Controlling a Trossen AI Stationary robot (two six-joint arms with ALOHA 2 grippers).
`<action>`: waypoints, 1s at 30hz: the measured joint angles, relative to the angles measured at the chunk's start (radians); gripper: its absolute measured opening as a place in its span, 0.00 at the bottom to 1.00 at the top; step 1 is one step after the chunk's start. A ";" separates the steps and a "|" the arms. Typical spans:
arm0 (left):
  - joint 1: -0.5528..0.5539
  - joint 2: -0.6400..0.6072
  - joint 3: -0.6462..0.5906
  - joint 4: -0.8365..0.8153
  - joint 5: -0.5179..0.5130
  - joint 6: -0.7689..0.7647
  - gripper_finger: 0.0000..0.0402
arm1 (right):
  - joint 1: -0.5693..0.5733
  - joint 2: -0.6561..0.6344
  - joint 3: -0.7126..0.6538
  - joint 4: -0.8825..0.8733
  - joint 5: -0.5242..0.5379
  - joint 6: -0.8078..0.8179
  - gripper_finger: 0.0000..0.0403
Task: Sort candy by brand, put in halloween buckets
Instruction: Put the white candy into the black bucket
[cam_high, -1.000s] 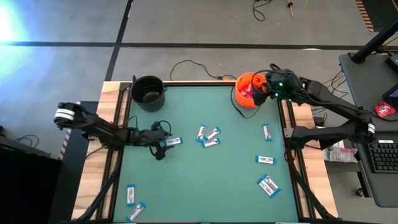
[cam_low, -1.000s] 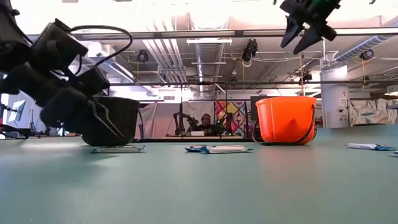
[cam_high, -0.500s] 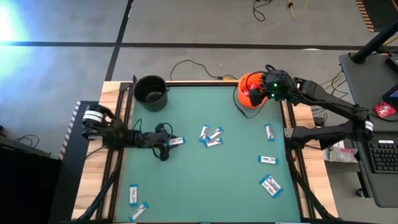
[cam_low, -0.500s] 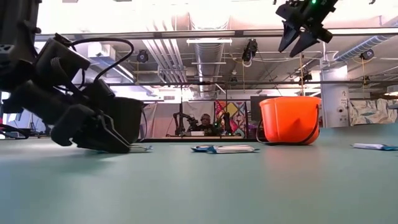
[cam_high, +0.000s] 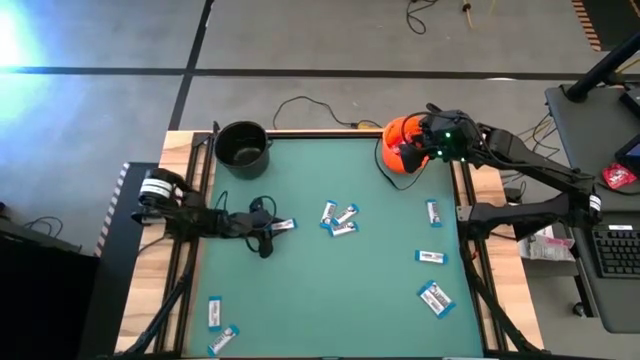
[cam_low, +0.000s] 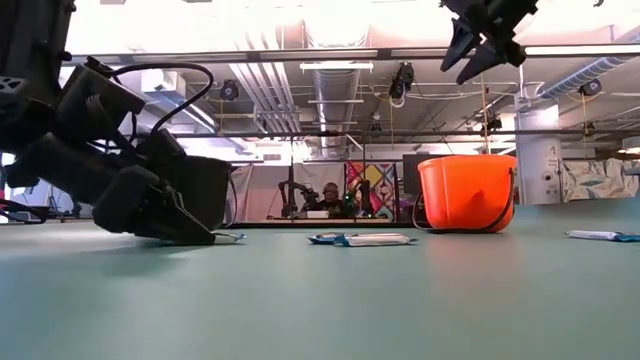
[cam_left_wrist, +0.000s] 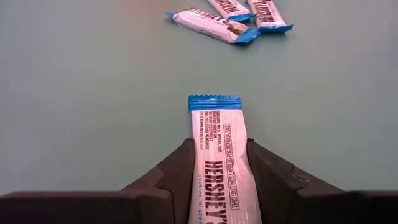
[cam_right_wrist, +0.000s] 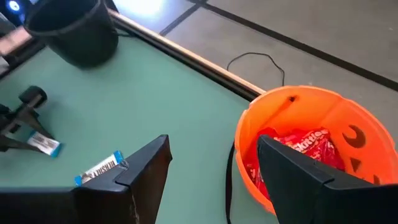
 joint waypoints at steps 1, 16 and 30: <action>0.004 -0.032 -0.001 -0.020 0.000 -0.016 0.29 | 0.000 0.002 0.012 0.002 0.000 0.003 0.57; 0.231 -0.668 0.552 -1.363 -0.163 0.019 0.28 | -0.003 0.147 0.231 0.019 0.008 -0.203 0.54; 0.896 -0.509 0.991 -1.969 0.006 0.022 0.28 | -0.003 0.305 0.291 0.017 -0.263 -0.363 0.54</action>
